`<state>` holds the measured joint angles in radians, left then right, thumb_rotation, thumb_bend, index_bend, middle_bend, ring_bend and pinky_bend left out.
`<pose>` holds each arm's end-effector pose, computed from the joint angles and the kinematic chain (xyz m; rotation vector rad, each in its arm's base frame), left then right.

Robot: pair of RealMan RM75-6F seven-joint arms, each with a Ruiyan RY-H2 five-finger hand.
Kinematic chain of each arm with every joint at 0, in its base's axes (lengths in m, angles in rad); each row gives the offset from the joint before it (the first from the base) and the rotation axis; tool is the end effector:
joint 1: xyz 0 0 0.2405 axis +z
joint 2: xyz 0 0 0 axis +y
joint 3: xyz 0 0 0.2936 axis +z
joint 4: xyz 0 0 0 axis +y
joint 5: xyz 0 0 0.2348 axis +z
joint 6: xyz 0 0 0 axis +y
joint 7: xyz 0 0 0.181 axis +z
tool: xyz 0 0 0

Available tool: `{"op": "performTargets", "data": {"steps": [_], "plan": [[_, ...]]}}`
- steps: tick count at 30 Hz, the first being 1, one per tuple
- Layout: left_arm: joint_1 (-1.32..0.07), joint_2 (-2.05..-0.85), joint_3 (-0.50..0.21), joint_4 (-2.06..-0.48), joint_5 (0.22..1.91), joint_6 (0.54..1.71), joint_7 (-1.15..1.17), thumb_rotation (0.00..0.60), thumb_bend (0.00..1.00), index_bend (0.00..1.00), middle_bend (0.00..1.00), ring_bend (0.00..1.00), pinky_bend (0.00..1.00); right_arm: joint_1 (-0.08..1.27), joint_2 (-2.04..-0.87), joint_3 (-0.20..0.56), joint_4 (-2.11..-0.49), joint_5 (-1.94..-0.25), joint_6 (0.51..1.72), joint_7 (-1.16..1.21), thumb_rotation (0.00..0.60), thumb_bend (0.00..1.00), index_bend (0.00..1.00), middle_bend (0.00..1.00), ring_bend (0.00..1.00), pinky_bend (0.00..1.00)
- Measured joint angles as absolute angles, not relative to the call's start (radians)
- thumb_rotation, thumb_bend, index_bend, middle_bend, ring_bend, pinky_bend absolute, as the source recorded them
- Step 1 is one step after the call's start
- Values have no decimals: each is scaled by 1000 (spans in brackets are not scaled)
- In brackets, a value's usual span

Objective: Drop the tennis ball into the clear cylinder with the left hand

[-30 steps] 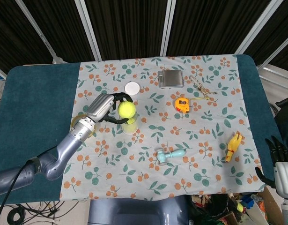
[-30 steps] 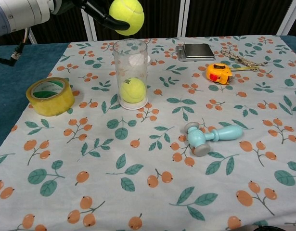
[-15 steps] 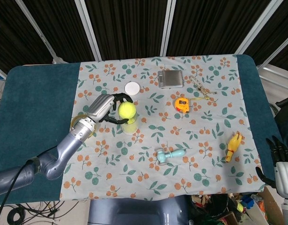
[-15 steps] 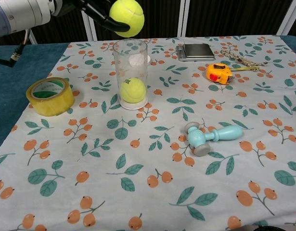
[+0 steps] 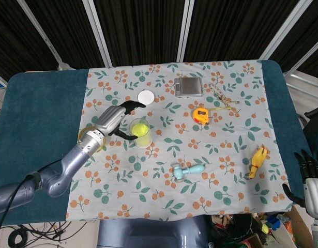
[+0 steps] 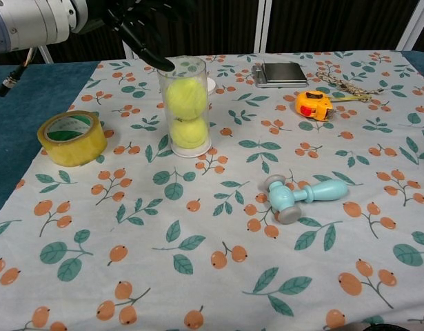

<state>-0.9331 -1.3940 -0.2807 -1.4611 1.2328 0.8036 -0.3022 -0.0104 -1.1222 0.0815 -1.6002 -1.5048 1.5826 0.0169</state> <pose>-0.0788 0.4692 0.0057 -1.8761 -1.2640 -1.3340 -0.3655 -0.1952 0.1741 1.2606 -0.8649 0.9229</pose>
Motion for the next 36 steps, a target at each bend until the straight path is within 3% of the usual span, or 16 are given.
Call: {"op": "performTargets", "data": {"steps": [13, 18, 21, 28, 36], "plan": [[-906, -1312, -303, -1555, 1233, 837, -318, 600, 50, 163, 136, 25, 174, -11, -1121, 82, -1601, -1505, 1584, 20, 600, 200, 0, 0, 79, 190], [-874, -1239, -298, -1630, 1199, 872, -221, 600, 57, 163, 157, 37, 170, -12, -1121, 82, -1603, -1503, 1584, 17, 600, 199, 0, 0, 79, 190], [-836, -1197, -279, -1694, 1185, 932, -115, 600, 117, 160, 164, 40, 172, -12, -1121, 81, -1605, -1505, 1585, 17, 600, 200, 0, 0, 79, 189], [-638, -1097, -163, -1889, 1223, 1159, 10, 600, 126, 162, 159, 39, 163, -14, -1122, 77, -1610, -1514, 1590, 10, 600, 199, 0, 0, 79, 189], [-424, -1010, 41, -1893, 1516, 1355, 50, 600, 126, 161, 147, 37, 132, -15, -1122, 76, -1610, -1515, 1590, 4, 600, 199, 0, 0, 79, 190]]}}
